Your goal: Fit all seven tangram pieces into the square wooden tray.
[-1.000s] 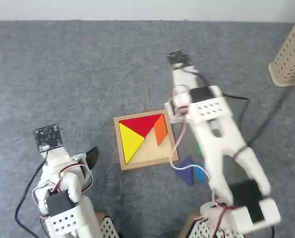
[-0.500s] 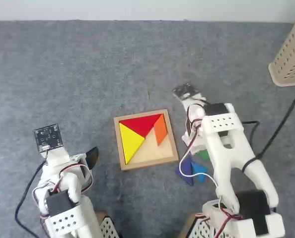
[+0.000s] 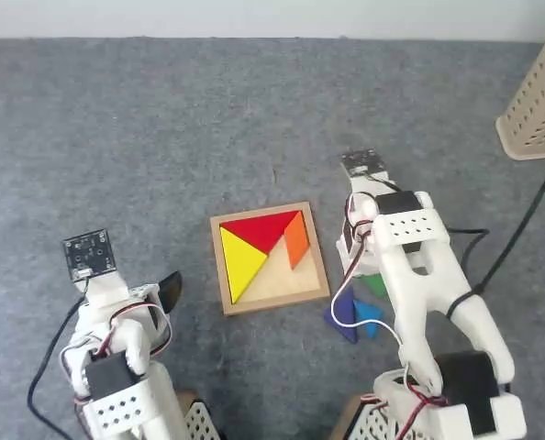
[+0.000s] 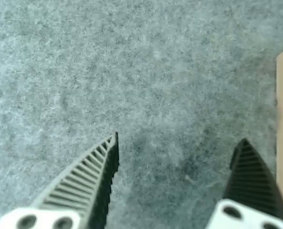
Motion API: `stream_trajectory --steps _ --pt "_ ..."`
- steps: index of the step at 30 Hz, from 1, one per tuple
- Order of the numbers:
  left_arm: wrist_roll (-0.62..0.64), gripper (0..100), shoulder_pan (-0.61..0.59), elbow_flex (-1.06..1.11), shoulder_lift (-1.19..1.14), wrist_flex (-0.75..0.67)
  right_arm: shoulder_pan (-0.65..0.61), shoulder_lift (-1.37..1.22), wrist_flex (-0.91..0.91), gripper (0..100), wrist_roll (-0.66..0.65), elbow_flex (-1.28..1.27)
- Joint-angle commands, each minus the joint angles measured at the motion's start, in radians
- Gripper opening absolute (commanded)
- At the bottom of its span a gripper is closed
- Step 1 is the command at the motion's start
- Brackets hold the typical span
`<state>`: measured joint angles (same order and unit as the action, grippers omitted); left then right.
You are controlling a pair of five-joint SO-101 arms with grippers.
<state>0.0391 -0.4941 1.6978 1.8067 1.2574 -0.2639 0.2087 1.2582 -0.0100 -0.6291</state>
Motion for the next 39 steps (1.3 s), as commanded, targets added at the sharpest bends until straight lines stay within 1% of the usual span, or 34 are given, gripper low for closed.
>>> stream_trajectory --steps 1,3,7,15,17,21,27,29,31,35,39 --pt "-0.002 35 -0.005 -0.013 0.014 0.006 0.013 0.045 -0.038 19.4 0.173 0.044" --pt "-0.002 35 -0.005 -0.013 0.014 0.006 0.030 0.015 -0.068 19.9 0.201 0.051" --pt "-0.002 35 -0.005 -0.013 0.014 0.006 0.041 -0.090 -0.131 19.5 0.206 0.060" --pt "-0.002 35 -0.005 -0.013 0.014 0.006 0.039 -0.148 -0.130 19.3 0.206 0.094" --pt "-0.002 35 -0.005 -0.013 0.014 0.006 0.044 -0.148 -0.134 16.4 0.206 0.094" --pt "-0.002 35 -0.005 -0.013 0.014 0.006 0.045 -0.148 -0.137 7.1 0.213 0.098" --pt "-0.002 35 -0.005 -0.013 0.014 0.006 0.045 -0.147 -0.137 5.4 0.213 0.098" --pt "-0.002 35 -0.005 -0.013 0.014 0.006 0.045 -0.137 -0.134 5.0 0.212 0.098" --pt "-0.002 35 -0.005 -0.013 0.014 0.006 0.042 -0.119 -0.136 0.8 0.210 0.100" --pt "-0.002 35 -0.005 -0.013 0.014 0.006 0.031 -0.010 -0.130 0.5 0.210 0.100" --pt "-0.002 35 -0.005 -0.013 0.014 0.006 -0.038 0.133 -0.133 0.6 0.189 0.100"
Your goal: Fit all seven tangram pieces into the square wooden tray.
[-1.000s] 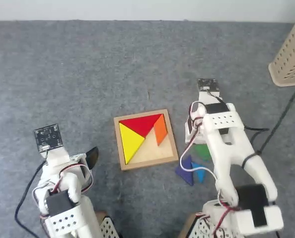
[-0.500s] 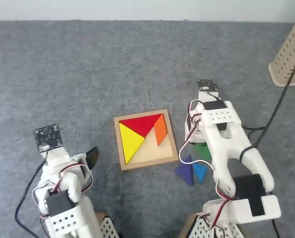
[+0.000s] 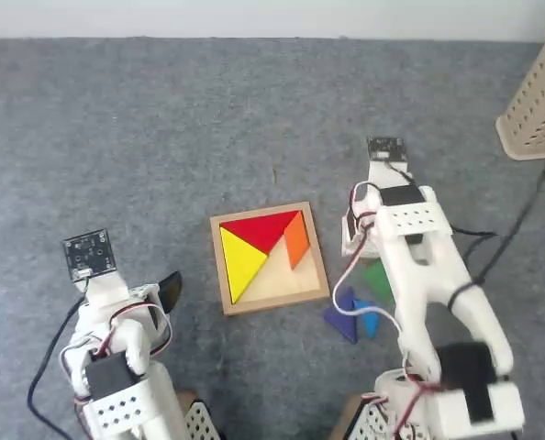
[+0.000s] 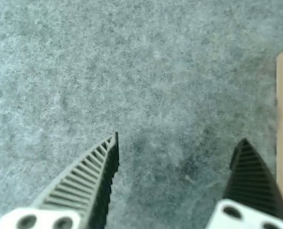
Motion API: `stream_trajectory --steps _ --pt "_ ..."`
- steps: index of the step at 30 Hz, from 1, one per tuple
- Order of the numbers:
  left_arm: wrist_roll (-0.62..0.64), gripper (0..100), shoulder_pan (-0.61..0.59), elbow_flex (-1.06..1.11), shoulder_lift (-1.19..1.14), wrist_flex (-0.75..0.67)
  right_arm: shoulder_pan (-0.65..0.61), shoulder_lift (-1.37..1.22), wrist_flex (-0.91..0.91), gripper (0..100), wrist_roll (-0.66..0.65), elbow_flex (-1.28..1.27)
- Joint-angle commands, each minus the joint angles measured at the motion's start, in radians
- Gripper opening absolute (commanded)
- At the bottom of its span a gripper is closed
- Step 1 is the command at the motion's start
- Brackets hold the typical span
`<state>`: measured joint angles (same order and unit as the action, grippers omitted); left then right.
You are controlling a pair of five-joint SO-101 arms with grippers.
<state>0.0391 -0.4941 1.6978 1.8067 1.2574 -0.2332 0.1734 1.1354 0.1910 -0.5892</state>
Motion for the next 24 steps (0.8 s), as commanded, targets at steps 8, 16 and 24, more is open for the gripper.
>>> stream_trajectory --steps 8,16,24 --pt "-0.002 35 -0.005 -0.013 0.014 0.006 -0.019 0.220 -0.013 0.9 -0.032 0.040" --pt "-0.002 35 -0.005 -0.013 0.014 0.006 0.061 0.139 -0.002 25.4 -0.505 0.044" --pt "-0.002 35 -0.005 -0.013 0.014 0.006 0.061 0.127 0.160 33.2 -1.258 0.021"
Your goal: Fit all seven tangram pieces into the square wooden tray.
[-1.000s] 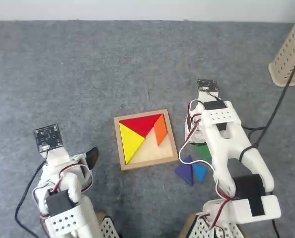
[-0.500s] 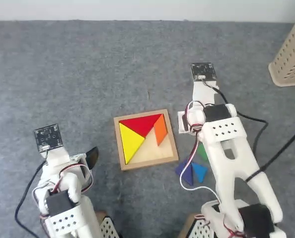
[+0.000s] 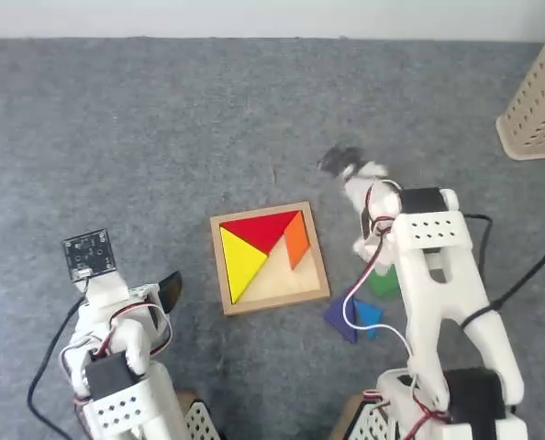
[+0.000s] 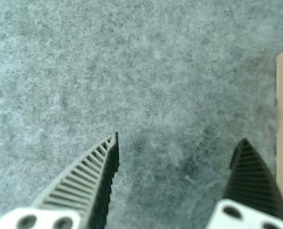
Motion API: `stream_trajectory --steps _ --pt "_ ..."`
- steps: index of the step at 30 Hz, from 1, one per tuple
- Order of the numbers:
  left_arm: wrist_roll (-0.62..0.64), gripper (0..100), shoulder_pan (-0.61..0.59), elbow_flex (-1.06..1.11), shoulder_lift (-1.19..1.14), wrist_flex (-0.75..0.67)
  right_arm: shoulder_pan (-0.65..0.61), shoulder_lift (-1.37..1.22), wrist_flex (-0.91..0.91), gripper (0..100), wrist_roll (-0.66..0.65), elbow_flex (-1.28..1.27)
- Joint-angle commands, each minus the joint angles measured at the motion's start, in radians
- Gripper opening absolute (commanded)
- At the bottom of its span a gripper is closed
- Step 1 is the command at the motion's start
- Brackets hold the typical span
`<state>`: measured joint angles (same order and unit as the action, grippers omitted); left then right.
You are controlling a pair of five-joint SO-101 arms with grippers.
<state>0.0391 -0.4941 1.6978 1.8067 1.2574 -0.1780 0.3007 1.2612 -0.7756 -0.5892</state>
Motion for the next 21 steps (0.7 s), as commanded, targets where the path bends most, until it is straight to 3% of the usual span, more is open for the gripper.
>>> stream_trajectory --steps 1,6,12,15,21 --pt "-0.002 35 -0.005 -0.013 0.014 0.006 0.004 -0.001 0.024 33.3 -0.313 0.011" --pt "-0.002 35 -0.005 -0.013 0.014 0.006 0.005 -0.044 -0.110 33.3 -0.417 -0.074" --pt "-0.002 35 -0.005 -0.013 0.014 0.006 0.001 -0.127 -0.185 32.9 -0.436 -0.087" --pt "-0.002 35 -0.005 -0.013 0.014 0.006 -0.030 -0.160 -0.228 32.9 -0.414 -0.087" --pt "-0.002 35 -0.005 -0.013 0.014 0.006 -0.084 -0.199 -0.309 32.7 -0.242 -0.086"
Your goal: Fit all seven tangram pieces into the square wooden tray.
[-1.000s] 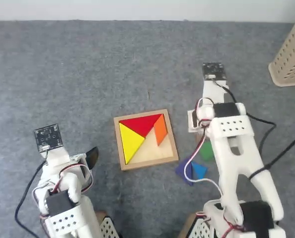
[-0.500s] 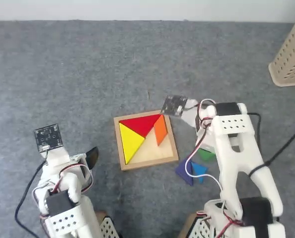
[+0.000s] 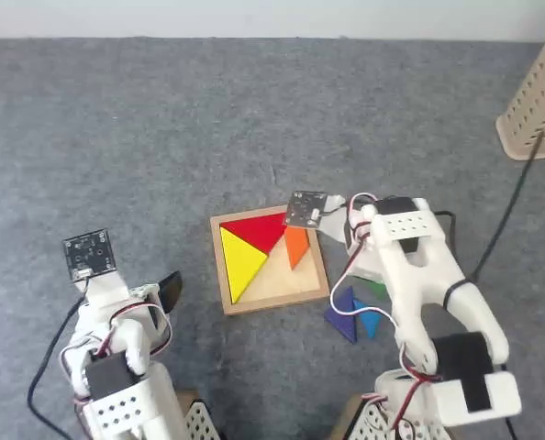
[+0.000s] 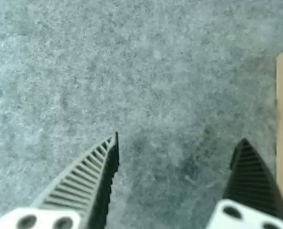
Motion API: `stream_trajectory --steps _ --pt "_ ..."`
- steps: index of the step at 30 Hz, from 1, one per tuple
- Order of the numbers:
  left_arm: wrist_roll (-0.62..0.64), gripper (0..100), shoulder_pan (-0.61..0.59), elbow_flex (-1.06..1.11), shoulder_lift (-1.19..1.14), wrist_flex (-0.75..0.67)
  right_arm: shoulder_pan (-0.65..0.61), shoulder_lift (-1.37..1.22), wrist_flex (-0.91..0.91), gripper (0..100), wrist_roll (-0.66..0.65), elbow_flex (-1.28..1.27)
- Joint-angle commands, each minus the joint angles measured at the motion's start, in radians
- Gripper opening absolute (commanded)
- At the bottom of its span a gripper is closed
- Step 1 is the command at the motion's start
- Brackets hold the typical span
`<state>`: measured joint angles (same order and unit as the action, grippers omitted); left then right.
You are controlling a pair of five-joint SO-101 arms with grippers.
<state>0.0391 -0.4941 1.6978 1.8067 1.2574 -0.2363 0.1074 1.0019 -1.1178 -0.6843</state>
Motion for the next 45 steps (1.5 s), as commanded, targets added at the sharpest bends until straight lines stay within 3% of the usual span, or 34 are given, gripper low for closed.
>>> stream_trajectory --steps 1,8,18,25,30,34,40,45 --pt "-0.002 35 -0.005 -0.013 0.014 0.006 -0.027 -0.015 -0.051 31.5 0.110 0.009" --pt "-0.002 35 -0.005 -0.013 0.014 0.006 -0.022 -0.142 0.002 13.4 0.252 0.115" --pt "-0.002 35 -0.005 -0.013 0.014 0.006 0.013 -0.311 0.110 12.3 0.549 0.345" --pt "-0.002 35 -0.005 -0.013 0.014 0.006 0.005 -0.232 0.269 12.3 0.783 0.480" --pt "-0.002 35 -0.005 -0.013 0.014 0.006 -0.087 -0.125 0.395 12.2 0.974 0.546" --pt "-0.002 35 -0.005 -0.013 0.014 0.006 -0.225 -0.108 0.389 12.2 1.138 0.551" --pt "-0.002 35 -0.005 -0.013 0.014 0.006 -0.397 -0.194 0.274 12.3 1.266 0.568" --pt "-0.002 35 -0.005 -0.013 0.014 0.006 -0.450 -0.303 0.272 12.3 1.350 0.657"
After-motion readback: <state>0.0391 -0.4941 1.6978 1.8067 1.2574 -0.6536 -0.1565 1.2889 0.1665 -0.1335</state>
